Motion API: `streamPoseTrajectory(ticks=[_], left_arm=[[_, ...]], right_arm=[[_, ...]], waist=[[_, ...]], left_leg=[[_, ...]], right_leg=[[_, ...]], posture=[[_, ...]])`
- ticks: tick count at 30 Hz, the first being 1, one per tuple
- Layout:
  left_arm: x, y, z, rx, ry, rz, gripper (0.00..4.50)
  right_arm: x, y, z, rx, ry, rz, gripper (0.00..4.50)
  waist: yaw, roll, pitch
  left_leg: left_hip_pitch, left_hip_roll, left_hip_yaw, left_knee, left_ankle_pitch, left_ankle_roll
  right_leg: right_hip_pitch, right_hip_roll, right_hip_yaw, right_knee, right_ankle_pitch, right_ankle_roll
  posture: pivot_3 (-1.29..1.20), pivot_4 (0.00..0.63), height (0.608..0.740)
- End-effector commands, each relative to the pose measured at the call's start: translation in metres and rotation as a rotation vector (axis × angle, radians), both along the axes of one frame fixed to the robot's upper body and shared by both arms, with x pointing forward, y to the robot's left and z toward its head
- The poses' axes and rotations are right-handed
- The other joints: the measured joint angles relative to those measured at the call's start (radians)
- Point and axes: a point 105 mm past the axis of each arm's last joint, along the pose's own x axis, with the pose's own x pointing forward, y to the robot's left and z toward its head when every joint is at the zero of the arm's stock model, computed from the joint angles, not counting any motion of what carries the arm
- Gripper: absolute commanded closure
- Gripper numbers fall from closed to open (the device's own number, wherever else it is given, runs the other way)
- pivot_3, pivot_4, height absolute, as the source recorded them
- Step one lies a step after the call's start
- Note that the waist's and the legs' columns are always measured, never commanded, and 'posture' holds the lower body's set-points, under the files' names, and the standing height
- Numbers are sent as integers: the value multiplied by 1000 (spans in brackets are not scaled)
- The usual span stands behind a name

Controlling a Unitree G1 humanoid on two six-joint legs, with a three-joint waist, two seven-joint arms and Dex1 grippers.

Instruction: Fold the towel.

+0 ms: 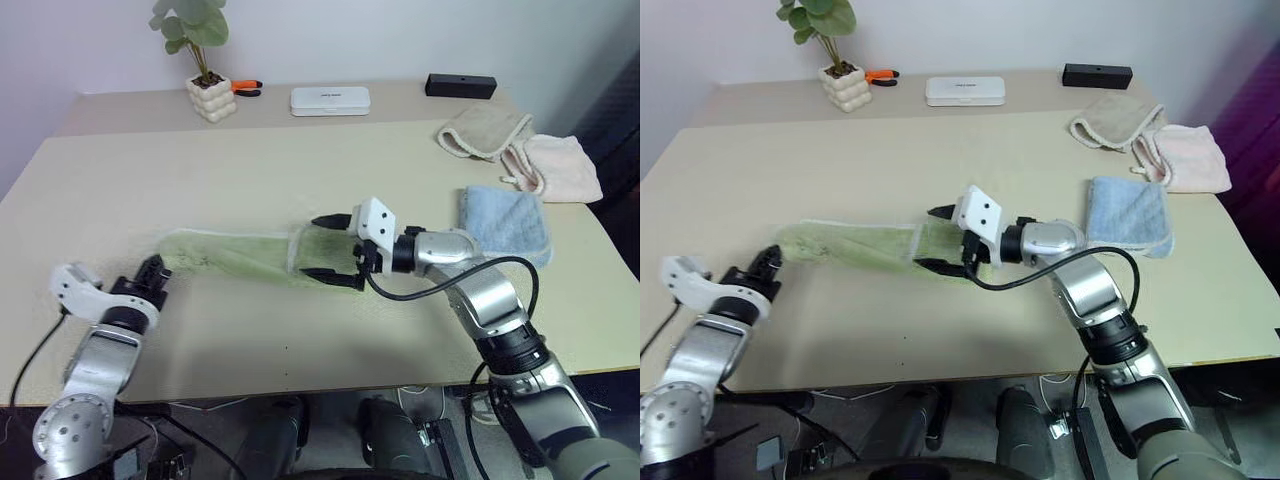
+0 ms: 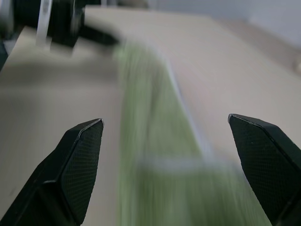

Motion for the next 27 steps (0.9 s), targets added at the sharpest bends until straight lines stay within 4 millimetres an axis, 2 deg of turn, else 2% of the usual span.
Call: streamPoseTrajectory(ticks=[1,5,8,9,12,15,22,26,27], left_arm=[[-3,1,40,150,-147,-44,4462],[-1,-15,62,292,-240,-187,4462],[2,-47,72,388,-300,-389,4462],[3,-66,73,422,-319,-497,4462],[4,-113,68,453,-344,-756,4462],[5,-147,48,515,-313,-970,4462],[8,-183,8,549,-235,-1219,4462],[12,-185,-3,547,-196,-1234,4462],[12,-185,-2,538,-204,-1230,4196]], right_arm=[[-7,1,8,11,-37,31,134],[-6,0,4,7,-32,24,134],[-5,0,3,10,-29,18,134],[-4,0,3,13,-27,12,134],[0,-4,-1,8,-20,-17,134],[8,-15,-5,-9,-21,-70,134],[17,-41,-12,-51,-28,-176,134],[19,-50,-15,-77,-35,-215,134],[18,-52,-16,-81,-35,-221,134]], waist=[[-3,0,0],[-12,0,0],[-12,0,0],[-12,0,0],[-9,0,0],[-12,0,0],[-17,0,1],[-14,0,1],[-14,0,1]], left_leg=[[0,0,0,0,0,0],[0,0,0,0,0,0],[0,0,0,-1,0,0],[0,0,0,-1,0,0],[0,0,0,0,0,0],[0,0,0,0,0,0],[0,0,0,-1,1,2],[0,0,0,-1,1,2],[0,0,0,-1,1,2]], right_leg=[[0,0,0,0,0,0],[0,0,0,0,0,0],[0,0,0,0,0,0],[0,0,0,0,0,0],[0,0,0,0,0,0],[0,0,0,-1,0,1],[-1,1,0,0,2,3],[-1,0,0,0,2,3],[-1,0,0,0,2,3]], posture=[[0,150,740],[0,150,740],[0,150,740],[0,150,740],[0,150,740],[0,150,740],[0,150,740],[0,150,740],[0,150,740]])
